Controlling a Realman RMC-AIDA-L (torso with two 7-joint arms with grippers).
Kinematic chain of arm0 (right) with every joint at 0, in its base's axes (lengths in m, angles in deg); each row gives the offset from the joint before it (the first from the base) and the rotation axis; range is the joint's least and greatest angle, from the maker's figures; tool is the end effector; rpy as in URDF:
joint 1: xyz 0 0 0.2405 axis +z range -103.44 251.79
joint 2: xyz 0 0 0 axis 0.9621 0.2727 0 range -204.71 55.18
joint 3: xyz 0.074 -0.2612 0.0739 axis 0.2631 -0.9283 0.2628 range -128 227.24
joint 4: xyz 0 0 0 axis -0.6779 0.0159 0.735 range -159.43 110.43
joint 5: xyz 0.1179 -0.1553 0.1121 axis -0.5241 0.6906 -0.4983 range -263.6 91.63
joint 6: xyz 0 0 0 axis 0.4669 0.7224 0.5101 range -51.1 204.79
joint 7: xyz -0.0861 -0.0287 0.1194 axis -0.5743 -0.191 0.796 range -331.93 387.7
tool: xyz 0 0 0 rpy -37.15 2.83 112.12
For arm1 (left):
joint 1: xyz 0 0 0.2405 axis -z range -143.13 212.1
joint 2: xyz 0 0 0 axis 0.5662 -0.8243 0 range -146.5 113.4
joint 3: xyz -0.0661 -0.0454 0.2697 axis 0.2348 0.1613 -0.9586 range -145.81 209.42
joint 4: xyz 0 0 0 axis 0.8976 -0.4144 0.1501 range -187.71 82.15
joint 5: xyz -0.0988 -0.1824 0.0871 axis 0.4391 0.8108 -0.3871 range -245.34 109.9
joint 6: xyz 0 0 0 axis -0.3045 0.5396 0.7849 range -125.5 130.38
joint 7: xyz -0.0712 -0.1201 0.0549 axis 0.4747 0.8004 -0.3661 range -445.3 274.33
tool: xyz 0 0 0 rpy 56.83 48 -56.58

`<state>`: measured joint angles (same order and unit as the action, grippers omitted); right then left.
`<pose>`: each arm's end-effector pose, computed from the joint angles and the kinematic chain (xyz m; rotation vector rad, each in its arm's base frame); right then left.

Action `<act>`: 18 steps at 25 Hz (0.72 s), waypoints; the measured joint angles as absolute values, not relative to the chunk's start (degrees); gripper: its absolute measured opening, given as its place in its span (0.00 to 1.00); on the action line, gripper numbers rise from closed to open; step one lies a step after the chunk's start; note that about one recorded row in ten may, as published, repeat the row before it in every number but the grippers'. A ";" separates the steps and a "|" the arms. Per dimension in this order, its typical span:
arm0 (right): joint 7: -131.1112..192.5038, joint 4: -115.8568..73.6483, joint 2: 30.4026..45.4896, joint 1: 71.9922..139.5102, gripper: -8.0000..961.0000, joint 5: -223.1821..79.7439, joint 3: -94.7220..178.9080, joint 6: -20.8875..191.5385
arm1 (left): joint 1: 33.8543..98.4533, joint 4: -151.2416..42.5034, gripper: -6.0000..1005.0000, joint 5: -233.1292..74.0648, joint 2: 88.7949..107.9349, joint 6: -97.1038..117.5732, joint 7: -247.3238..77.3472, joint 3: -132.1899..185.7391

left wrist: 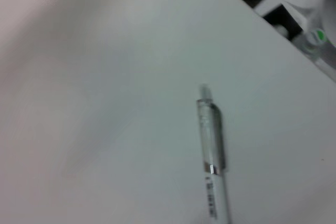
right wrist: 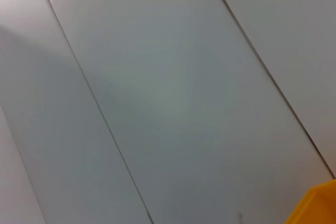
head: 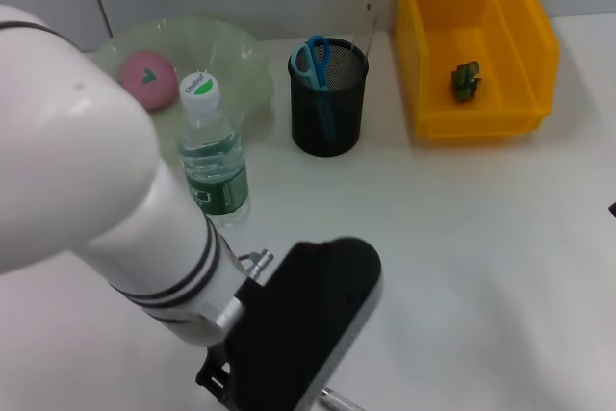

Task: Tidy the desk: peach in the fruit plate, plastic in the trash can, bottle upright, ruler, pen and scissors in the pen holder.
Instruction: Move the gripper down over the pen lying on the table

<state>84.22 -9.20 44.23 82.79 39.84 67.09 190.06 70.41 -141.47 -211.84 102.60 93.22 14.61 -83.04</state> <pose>0.3830 0.1761 0.0172 -1.8443 0.7803 1.3260 -0.1250 0.2916 -0.1087 2.6904 -1.0263 -0.7960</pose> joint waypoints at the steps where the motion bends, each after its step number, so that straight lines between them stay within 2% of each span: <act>1: 84.22 -9.32 44.23 82.62 0.85 39.83 67.11 190.21 | 72.25 -140.01 0.71 -211.97 102.55 92.60 14.12 -86.09; 18: 84.14 -9.86 44.32 82.59 0.85 39.95 66.71 190.75 | 76.93 -133.33 0.69 -212.21 102.63 89.18 12.53 -86.97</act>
